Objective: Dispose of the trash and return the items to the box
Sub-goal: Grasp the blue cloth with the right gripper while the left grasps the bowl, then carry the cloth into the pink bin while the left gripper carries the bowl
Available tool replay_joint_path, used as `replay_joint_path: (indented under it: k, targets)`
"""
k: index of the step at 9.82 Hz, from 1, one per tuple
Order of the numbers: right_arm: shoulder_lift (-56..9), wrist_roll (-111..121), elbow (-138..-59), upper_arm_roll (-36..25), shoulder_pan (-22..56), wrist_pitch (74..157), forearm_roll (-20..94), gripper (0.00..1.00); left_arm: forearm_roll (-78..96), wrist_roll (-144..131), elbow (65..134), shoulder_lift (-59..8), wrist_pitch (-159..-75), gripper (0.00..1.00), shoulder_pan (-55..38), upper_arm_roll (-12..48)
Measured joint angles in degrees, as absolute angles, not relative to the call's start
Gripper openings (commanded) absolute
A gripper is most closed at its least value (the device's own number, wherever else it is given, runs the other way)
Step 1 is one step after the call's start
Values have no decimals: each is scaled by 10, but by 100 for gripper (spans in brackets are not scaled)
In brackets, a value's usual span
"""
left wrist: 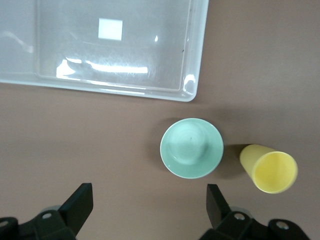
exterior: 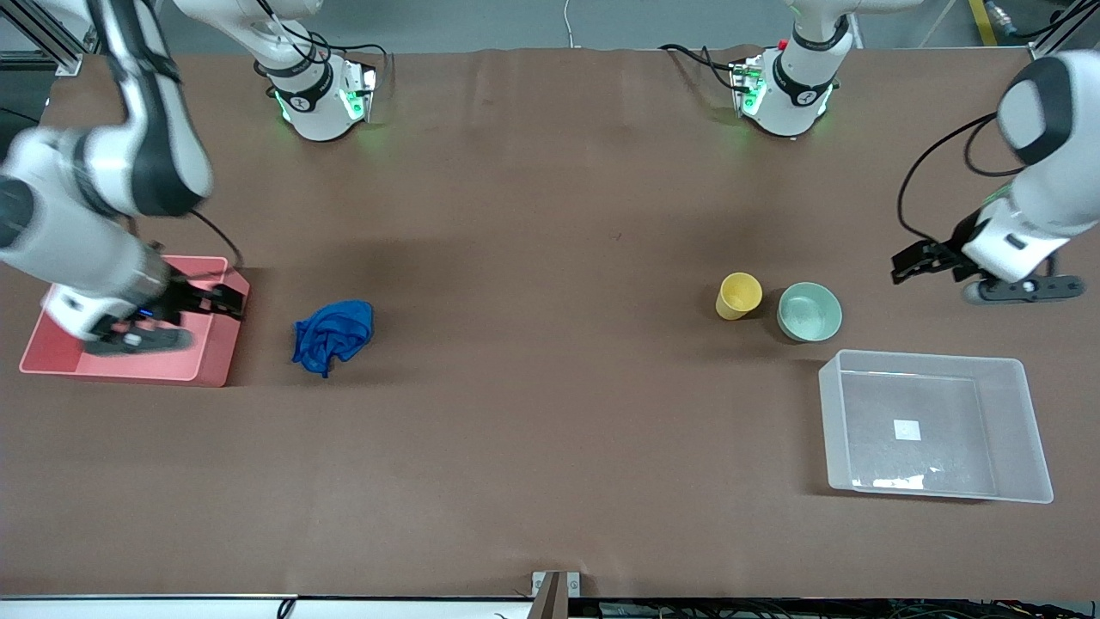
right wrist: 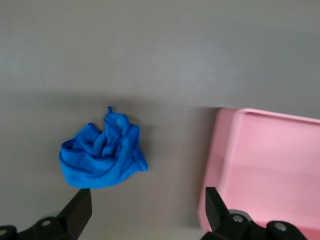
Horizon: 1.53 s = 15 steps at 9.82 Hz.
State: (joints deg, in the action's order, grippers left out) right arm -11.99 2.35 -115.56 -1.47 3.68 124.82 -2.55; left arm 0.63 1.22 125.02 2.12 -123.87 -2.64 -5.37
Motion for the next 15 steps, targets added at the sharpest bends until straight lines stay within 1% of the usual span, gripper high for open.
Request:
replay_joint_path:
  k: [2, 3, 5, 6, 7, 8, 9, 10, 11, 12, 13, 14, 15]
  targets:
    - [-193, -27, -1186, -14, 83, 1349, -26, 100, 6, 13, 1348, 11, -1371, 100, -27, -54]
    - [-226, -38, -1188, -14, 95, 1378, -26, 100, 6, 23, 1377, -9, -1422, 100, -27, -53]
    - [-256, -39, -1188, -17, 96, 1406, -26, 100, 6, 44, 1395, -74, -1500, 98, -26, -54]
    - [-263, -39, -1193, -18, 96, 1416, -26, 100, 6, 46, 1395, -107, -1535, 95, -26, -54]
    - [-267, -39, -1202, -18, 96, 1425, -26, 76, 6, 46, 1391, -135, -1560, 88, -27, -54]
    - [-269, -39, -1209, -19, 96, 1431, -26, 34, 6, 46, 1380, -154, -1568, 72, -27, -53]
    - [-270, -39, -1211, -19, 96, 1432, -26, 3, 6, 46, 1369, -167, -1568, 50, -27, -53]
    - [-270, -44, -1210, -19, 96, 1432, -26, 1, 14, 46, 1362, -175, -1568, 28, -27, -53]
    - [-269, -61, -1208, -19, 96, 1432, -25, 1, 26, 46, 1360, -181, -1568, 17, -27, -51]
    - [-269, -79, -1204, -19, 96, 1432, -25, 1, 39, 46, 1360, -185, -1568, 8, -27, -45]
    - [-269, -89, -1199, -19, 96, 1424, -25, 1, 47, 46, 1360, -187, -1568, 2, -27, -40]
    - [-268, -98, -1187, -19, 96, 1399, -25, 1, 49, 46, 1360, -187, -1568, 1, -27, -37]
    - [-266, -108, -1166, -19, 96, 1356, -25, 1, 49, 46, 1360, -180, -1565, 1, -27, -36]
